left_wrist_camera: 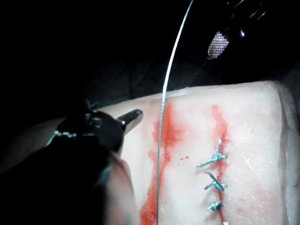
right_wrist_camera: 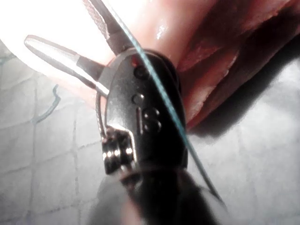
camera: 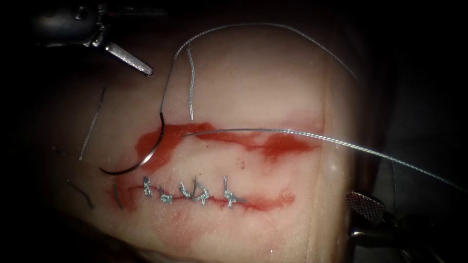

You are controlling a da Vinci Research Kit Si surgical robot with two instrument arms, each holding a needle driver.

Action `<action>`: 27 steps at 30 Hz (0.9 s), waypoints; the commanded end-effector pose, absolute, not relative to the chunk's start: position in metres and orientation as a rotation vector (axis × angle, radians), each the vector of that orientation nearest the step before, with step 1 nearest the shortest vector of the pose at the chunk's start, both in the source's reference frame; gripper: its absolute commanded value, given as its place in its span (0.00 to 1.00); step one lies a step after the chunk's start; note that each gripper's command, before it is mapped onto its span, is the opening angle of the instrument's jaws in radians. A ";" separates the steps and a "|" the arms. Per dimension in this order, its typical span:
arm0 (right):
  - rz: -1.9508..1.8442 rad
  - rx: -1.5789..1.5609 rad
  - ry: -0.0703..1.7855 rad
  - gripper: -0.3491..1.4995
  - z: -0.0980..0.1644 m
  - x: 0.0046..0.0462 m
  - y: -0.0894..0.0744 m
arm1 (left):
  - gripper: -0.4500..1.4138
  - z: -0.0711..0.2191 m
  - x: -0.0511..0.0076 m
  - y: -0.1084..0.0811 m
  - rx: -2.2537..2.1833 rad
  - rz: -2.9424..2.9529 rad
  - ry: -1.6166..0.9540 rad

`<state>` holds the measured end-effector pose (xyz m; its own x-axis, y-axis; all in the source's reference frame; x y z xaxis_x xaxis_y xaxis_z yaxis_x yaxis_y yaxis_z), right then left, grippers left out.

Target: Wound Closure

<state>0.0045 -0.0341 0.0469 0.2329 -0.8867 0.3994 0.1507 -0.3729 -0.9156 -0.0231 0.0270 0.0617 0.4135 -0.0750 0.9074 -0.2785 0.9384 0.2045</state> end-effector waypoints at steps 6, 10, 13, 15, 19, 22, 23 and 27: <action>-1.298 -1.506 0.723 0.94 0.047 0.0052 -0.035 | 0.67 0.060 -0.0339 0.024 0.502 0.225 -1.038; -1.293 -1.503 0.727 0.94 0.047 0.0052 -0.035 | 0.55 0.059 -0.0385 0.023 0.606 0.237 -0.948; -1.278 -1.496 0.738 0.94 0.047 0.0052 -0.035 | 0.48 0.058 -0.0411 0.023 0.656 0.254 -0.947; -1.271 -1.488 0.744 0.94 0.047 0.0053 -0.035 | 0.43 0.059 -0.0431 0.023 0.695 0.284 -0.966; -1.265 -1.479 0.751 0.94 0.047 0.0054 -0.035 | 0.47 0.059 -0.0455 0.023 0.719 0.322 -0.951; -1.260 -1.476 0.754 0.94 0.047 0.0054 -0.035 | 0.50 0.060 -0.0479 0.023 0.754 0.375 -0.889; -1.260 -1.476 0.754 0.94 0.047 0.0054 -0.035 | 0.50 0.060 -0.0484 0.023 0.766 0.385 -0.876; -1.259 -1.471 0.758 0.94 0.047 0.0054 -0.035 | 0.49 0.061 -0.0509 0.023 0.813 0.393 -0.846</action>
